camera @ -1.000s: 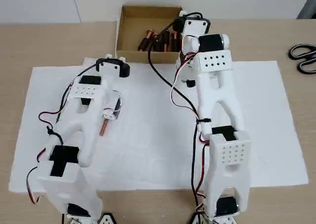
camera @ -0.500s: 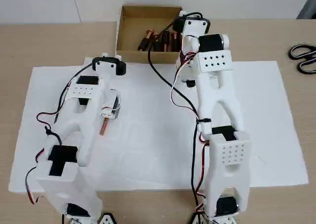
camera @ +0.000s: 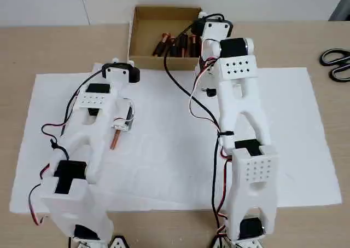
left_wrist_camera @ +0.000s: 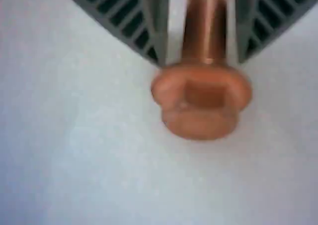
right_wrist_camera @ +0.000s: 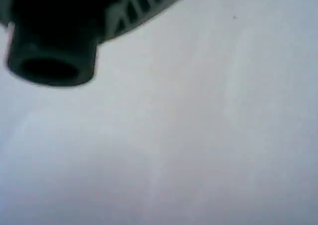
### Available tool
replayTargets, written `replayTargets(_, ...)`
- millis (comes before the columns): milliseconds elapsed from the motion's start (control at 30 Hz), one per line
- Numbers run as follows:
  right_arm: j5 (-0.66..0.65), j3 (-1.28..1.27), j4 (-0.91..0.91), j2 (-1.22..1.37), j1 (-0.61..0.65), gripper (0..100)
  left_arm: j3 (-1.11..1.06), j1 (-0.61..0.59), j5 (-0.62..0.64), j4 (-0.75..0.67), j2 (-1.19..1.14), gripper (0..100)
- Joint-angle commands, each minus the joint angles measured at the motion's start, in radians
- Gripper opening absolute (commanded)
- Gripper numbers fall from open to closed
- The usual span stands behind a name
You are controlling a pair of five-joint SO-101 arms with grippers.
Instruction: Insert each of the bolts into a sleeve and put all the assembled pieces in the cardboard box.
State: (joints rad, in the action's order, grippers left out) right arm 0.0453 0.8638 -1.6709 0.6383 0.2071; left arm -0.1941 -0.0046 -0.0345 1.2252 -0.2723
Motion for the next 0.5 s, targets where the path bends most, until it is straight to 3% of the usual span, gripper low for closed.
replayTargets(0,-0.009,0.049,-0.012,-0.088,-0.002,0.4,0.071,-0.005,0.012,0.018,0.017,8)
replayTargets(467,-0.009,0.049,-0.012,-0.088,-0.002,0.4,0.039,-0.005,0.011,-0.04,0.006,8)
